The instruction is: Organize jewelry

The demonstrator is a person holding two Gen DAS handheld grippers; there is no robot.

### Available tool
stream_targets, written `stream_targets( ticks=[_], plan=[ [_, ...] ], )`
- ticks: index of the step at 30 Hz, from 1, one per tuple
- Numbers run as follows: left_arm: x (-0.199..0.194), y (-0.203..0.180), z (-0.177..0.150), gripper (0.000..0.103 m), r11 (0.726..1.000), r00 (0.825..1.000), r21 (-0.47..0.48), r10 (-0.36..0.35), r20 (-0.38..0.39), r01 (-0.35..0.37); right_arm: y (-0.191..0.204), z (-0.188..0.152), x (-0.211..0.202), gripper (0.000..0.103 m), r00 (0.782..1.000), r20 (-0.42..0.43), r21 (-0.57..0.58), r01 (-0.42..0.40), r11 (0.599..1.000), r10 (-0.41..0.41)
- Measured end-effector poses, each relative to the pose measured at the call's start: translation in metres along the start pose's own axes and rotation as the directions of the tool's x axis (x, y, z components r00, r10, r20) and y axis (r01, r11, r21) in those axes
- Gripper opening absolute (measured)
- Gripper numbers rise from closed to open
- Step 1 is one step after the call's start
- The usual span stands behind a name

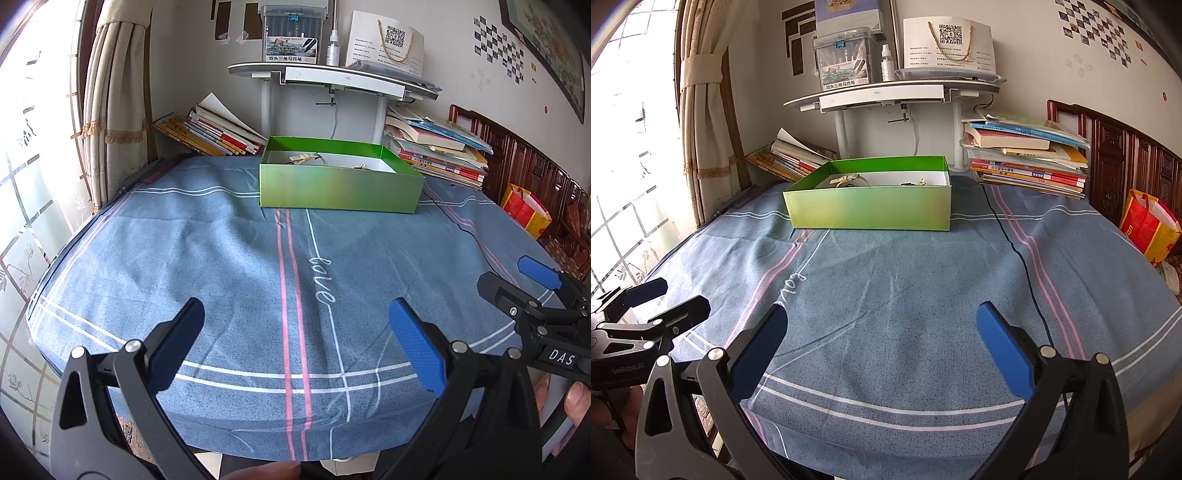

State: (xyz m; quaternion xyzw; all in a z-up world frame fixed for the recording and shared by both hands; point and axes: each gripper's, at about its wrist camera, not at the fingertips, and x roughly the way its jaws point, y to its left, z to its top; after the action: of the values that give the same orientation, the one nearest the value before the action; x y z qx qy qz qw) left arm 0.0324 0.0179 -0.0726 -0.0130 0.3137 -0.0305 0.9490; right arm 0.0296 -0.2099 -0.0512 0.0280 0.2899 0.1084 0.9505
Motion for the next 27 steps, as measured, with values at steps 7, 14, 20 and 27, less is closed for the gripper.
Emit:
stream_targets(
  ticks=[7,14,20,27],
  plan=[
    [-0.0002,-0.0004,0.0,0.099,1.0,1.0,0.003,0.002,0.001,-0.002,0.0003,0.0002,-0.0012,0.1,1.0,0.007,-0.004,0.0,1.0,0.0],
    [-0.0019,-0.0013,0.0005,0.099,1.0,1.0,0.008,-0.003,0.006,0.003,0.0016,0.0005,-0.0013,0.1,1.0,0.006,-0.006,0.0,1.0,0.0],
    [-0.0029,-0.0013,0.0,0.099,1.0,1.0,0.008,-0.001,0.006,0.001,0.0032,0.0006,-0.0009,0.1,1.0,0.007,-0.008,0.0,1.0,0.0],
    [-0.0032,-0.0006,0.0002,0.099,1.0,1.0,0.008,-0.001,0.006,0.001,0.0041,0.0004,-0.0026,0.1,1.0,0.011,-0.008,0.002,1.0,-0.002]
  ],
)
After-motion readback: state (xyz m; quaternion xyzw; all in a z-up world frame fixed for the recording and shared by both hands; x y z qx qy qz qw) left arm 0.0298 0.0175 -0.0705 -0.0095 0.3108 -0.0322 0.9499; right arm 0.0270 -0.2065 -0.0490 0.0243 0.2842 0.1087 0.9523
